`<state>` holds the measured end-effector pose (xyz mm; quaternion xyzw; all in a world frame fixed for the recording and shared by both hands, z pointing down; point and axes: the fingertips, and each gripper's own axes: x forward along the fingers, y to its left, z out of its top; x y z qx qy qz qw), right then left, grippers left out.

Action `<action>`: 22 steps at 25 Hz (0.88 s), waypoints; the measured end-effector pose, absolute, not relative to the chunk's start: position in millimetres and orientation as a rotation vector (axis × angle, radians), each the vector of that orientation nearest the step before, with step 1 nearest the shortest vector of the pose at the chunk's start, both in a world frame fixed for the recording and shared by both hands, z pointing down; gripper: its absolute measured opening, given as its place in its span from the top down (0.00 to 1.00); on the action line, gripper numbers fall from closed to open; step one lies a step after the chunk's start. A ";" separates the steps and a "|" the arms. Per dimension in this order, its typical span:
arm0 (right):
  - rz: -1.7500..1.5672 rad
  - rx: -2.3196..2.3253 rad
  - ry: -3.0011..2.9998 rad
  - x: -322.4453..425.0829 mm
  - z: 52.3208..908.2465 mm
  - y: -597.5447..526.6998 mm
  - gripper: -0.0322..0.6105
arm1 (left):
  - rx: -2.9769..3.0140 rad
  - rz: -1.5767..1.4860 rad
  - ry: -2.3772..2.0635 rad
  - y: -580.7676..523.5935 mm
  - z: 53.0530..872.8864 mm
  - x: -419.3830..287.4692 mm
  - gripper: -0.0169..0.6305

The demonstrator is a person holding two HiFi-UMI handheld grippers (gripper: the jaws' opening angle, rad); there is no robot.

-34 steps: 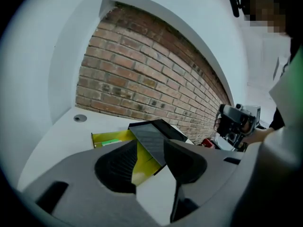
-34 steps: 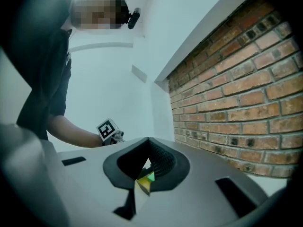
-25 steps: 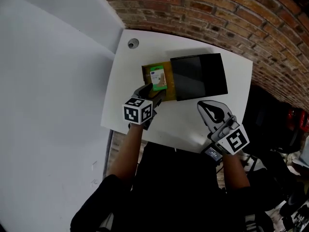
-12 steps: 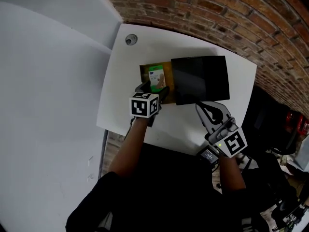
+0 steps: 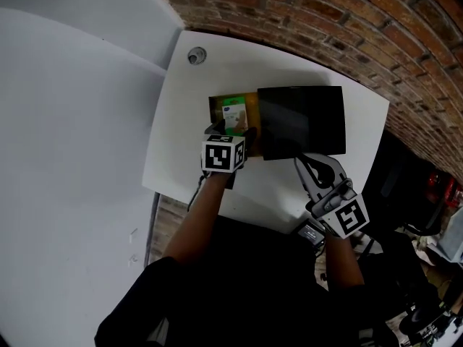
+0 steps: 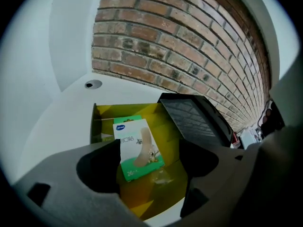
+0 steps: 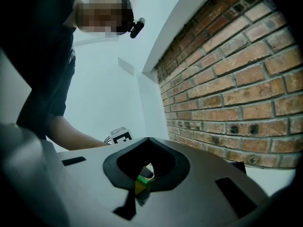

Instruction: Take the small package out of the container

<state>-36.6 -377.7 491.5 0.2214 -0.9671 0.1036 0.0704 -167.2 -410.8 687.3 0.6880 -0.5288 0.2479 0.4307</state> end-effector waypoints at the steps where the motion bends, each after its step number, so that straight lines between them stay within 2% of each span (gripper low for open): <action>1: 0.313 0.667 -2.913 -36.5 491.4 -378.8 0.94 | 1.696 0.620 -1.324 -411.4 689.5 -168.0 0.40; 22: 0.384 0.678 -2.959 -32.0 496.1 -389.0 0.94 | 1.539 0.750 -1.430 -421.4 706.1 -180.1 0.40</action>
